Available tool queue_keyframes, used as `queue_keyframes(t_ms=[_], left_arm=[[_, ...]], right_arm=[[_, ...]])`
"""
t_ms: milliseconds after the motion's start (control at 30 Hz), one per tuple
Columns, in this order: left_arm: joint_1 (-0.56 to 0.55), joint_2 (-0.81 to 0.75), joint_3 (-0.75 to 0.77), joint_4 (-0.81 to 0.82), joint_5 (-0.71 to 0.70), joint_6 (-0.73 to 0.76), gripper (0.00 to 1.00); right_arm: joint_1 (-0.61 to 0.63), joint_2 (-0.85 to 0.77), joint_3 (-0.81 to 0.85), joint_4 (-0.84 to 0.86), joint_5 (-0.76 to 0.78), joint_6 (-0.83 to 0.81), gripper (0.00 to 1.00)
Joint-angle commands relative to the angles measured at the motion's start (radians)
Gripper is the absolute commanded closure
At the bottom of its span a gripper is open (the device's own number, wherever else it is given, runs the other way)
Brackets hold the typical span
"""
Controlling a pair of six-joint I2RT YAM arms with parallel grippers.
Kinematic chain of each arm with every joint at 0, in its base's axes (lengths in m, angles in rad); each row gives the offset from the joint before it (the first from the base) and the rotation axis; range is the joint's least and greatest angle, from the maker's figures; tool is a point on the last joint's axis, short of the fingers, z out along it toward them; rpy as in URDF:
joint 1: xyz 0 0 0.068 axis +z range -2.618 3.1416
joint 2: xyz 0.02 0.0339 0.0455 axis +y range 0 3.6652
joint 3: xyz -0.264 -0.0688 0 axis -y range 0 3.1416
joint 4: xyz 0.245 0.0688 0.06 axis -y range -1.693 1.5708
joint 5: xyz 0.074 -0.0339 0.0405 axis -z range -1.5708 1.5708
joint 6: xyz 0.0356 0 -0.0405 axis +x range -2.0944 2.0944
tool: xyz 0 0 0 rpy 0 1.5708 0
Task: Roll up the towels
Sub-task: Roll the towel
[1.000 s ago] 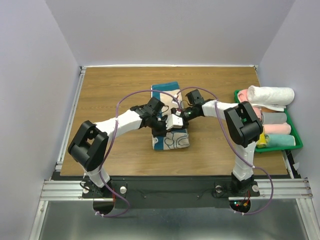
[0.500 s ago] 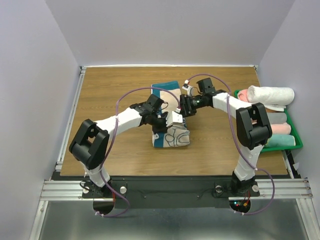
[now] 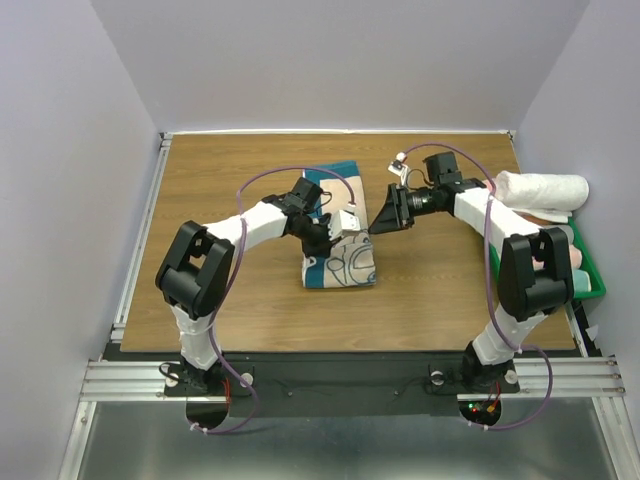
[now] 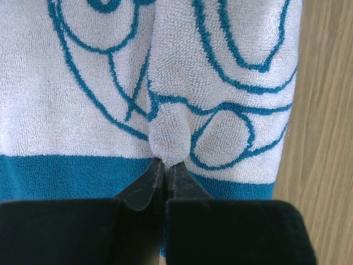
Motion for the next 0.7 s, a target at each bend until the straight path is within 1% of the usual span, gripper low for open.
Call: queue_keyframes(t_ms=[0,67,233,300,433,500,533,600,667], left_arm=[[0.010,0.020,0.039,0.000,0.009,0.027,0.93],[0.014,0.038,0.046,0.004,0.006,0.028,0.93],[0.017,0.057,0.060,0.013,0.006,0.024,0.92],[0.017,0.064,0.068,0.015,0.008,0.022,0.91],[0.020,0.069,0.072,0.017,0.005,0.022,0.88],[0.020,0.070,0.069,0.015,0.003,0.027,0.84],[0.024,0.069,0.068,0.015,-0.001,0.030,0.79],[0.032,0.064,0.063,0.006,-0.001,0.033,0.72],[0.056,0.051,0.057,0.003,-0.012,0.037,0.69]], right_arm=[[0.008,-0.003,-0.036,-0.019,-0.083,0.037,0.56],[0.008,0.010,-0.045,-0.016,-0.091,0.063,0.58],[0.059,0.053,-0.042,-0.012,-0.054,0.088,0.59],[0.091,0.069,-0.044,-0.012,-0.030,0.085,0.59],[0.102,0.134,-0.064,0.013,0.059,0.091,0.60],[0.102,0.178,-0.067,0.027,0.084,0.088,0.61],[0.102,0.191,-0.070,0.042,0.108,0.097,0.61],[0.102,0.232,-0.073,0.047,0.146,0.095,0.62],[0.100,0.263,-0.085,0.054,0.165,0.088,0.62]])
